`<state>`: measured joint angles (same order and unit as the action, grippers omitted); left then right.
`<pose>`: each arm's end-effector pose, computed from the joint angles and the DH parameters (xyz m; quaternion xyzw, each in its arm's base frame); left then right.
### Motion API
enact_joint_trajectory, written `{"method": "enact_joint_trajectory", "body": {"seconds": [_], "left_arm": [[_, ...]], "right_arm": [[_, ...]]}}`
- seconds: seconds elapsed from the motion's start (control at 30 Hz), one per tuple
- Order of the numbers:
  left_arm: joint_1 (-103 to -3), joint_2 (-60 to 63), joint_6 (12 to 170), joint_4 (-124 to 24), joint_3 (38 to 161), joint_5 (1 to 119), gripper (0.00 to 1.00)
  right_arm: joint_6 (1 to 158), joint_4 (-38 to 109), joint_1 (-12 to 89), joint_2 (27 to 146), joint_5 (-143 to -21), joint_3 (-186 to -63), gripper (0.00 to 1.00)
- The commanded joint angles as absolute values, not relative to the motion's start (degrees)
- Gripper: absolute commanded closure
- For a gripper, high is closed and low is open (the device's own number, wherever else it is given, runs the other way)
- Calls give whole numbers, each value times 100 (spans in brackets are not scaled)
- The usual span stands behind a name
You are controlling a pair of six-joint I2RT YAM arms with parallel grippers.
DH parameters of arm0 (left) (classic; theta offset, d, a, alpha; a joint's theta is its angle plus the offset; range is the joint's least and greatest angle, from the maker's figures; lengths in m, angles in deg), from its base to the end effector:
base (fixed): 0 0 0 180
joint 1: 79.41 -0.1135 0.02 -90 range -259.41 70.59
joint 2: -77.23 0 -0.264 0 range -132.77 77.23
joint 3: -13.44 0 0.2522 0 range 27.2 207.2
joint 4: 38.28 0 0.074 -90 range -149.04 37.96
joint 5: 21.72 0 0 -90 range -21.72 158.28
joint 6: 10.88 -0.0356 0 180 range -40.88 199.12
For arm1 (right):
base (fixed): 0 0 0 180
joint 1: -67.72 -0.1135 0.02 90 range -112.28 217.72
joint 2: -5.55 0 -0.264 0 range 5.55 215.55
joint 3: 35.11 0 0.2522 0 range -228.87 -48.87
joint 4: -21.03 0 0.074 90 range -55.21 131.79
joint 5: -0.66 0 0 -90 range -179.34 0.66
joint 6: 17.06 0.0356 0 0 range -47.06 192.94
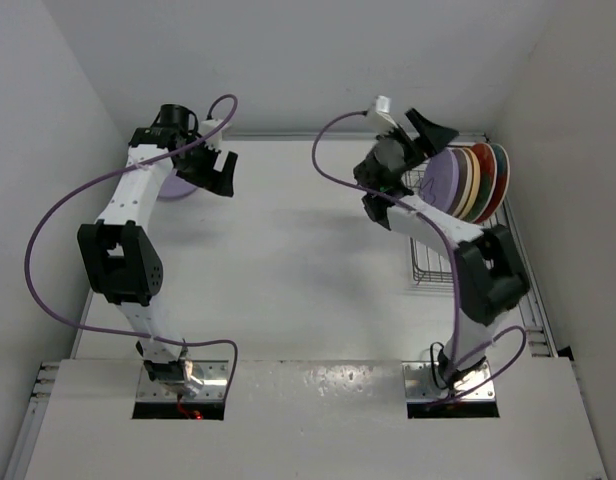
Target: Load the plates into the dish rack
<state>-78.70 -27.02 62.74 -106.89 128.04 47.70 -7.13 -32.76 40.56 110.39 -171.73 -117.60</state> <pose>0.3894 -0.0173 0.3234 0.1889 0.9287 -0.1335 0.2900 0.3613 0.1457 0.3138 0.0445 0.6808 -0.5808 0.4441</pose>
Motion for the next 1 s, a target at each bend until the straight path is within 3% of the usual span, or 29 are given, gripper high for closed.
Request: {"method": "enact_joint_trajectory", "body": {"seconds": [0.0, 0.03, 0.07, 0.1, 0.17, 0.2, 0.27, 0.3, 0.4, 0.43, 0.5, 0.63, 0.77, 0.97], "left_arm": [[-7923, -2323, 6172, -10758, 12792, 4622, 0], [-7923, -2323, 6172, -10758, 12792, 4622, 0], [-7923, -2323, 6172, -10758, 12792, 4622, 0], [-7923, -2323, 6120, -10758, 12792, 4622, 0], [-7976, -2261, 6119, -10758, 12723, 4675, 0], [-7976, -2261, 6119, -10758, 12722, 4596, 0], [-8098, -2200, 6119, -10758, 12722, 4595, 0], [-8099, -2200, 6119, -10758, 12722, 4595, 0], [-8283, -2200, 6119, -10758, 12774, 4727, 0], [-8423, -2200, 6241, -10758, 12775, 4727, 0], [-8643, -2200, 6400, -10401, 12775, 4727, 0], [-9372, -2734, 7067, -9898, 13010, 5245, 0], [-10276, -4418, 7962, -9897, 14108, 5535, 0], [-10437, -5907, 8299, -9652, 15551, 6519, 0]], "right_arm": [[2247, 4637, 3408, 9849, -15449, -12538, 1], [5895, 6606, 3406, 9776, -14306, -13212, 0], [6271, 8183, 3571, 9740, -11136, -14637, 0], [6570, 8216, 3843, 9601, -9330, -14608, 0], [7030, 7295, 3994, 8819, -7962, -13777, 0], [7065, 7163, 4247, 8678, -6470, -13651, 0], [7670, 6522, 4530, 8360, -5266, -13317, 0], [8290, 6337, 4809, 8360, -3702, -13220, 0], [9819, 4950, 5354, 8343, -2898, -12720, 0], [10199, 3711, 5444, 8264, -2913, -12544, 0], [11166, 2676, 5690, 8106, -3288, -11893, 0], [10714, 3406, 5858, 7965, -4832, -12022, 0], [10221, 4593, 5840, 7886, -5400, -12138, 0], [9843, 5026, 5797, 7727, -5813, -12068, 0]]}}
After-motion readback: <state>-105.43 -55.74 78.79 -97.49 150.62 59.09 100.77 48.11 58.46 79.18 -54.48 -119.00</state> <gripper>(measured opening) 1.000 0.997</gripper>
